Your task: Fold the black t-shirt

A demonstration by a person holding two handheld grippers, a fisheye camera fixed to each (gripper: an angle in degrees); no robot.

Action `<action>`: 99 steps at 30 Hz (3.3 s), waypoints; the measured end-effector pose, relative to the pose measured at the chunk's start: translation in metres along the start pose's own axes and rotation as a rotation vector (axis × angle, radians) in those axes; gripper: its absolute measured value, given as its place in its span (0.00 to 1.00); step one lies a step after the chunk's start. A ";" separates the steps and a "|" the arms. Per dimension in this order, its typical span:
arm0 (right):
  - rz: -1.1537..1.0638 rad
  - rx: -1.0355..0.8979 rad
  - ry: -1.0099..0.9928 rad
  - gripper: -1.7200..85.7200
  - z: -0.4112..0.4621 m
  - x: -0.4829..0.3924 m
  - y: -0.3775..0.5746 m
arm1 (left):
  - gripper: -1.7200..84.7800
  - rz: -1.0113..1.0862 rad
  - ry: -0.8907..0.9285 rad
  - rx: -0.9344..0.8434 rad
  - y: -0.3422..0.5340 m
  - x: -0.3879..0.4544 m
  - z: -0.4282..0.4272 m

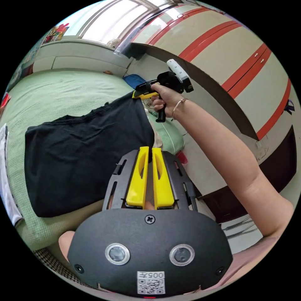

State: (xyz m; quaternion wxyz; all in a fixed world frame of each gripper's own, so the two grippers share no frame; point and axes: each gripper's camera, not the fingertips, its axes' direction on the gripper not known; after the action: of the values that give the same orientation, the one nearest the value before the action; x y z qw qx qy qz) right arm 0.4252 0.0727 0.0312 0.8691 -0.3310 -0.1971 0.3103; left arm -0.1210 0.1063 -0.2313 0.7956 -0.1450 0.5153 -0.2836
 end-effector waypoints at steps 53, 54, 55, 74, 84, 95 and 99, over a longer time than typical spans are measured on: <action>-0.448 0.109 0.057 0.08 0.023 -0.266 0.416 | 0.02 -0.345 -0.562 -0.059 0.014 -0.154 -0.114; -0.442 0.114 0.037 0.08 0.021 -0.263 0.418 | 0.02 -0.356 -0.573 -0.083 0.023 -0.161 -0.109; -0.436 0.115 0.012 0.07 0.021 -0.258 0.423 | 0.02 -0.372 -0.589 -0.115 0.032 -0.170 -0.101; -0.474 0.039 -0.014 0.01 0.055 -0.241 0.462 | 0.07 -0.396 -0.645 -0.279 0.120 -0.222 -0.040; -0.462 0.025 -0.037 0.01 0.060 -0.230 0.470 | 0.12 -0.223 -0.572 -0.282 0.141 -0.204 -0.020; -0.454 0.027 -0.051 0.01 0.066 -0.219 0.479 | 0.10 -0.150 -0.558 -0.129 0.135 -0.173 -0.021; -0.451 0.027 -0.049 0.01 0.068 -0.218 0.482 | 0.10 -0.130 -0.571 -0.134 0.129 -0.168 -0.012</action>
State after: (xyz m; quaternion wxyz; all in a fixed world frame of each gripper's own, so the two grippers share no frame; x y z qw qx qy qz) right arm 0.0320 0.2414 -0.2866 0.9158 -0.2593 -0.2828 0.1186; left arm -0.1445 0.3110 -0.1799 0.8773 -0.3036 0.2777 -0.2469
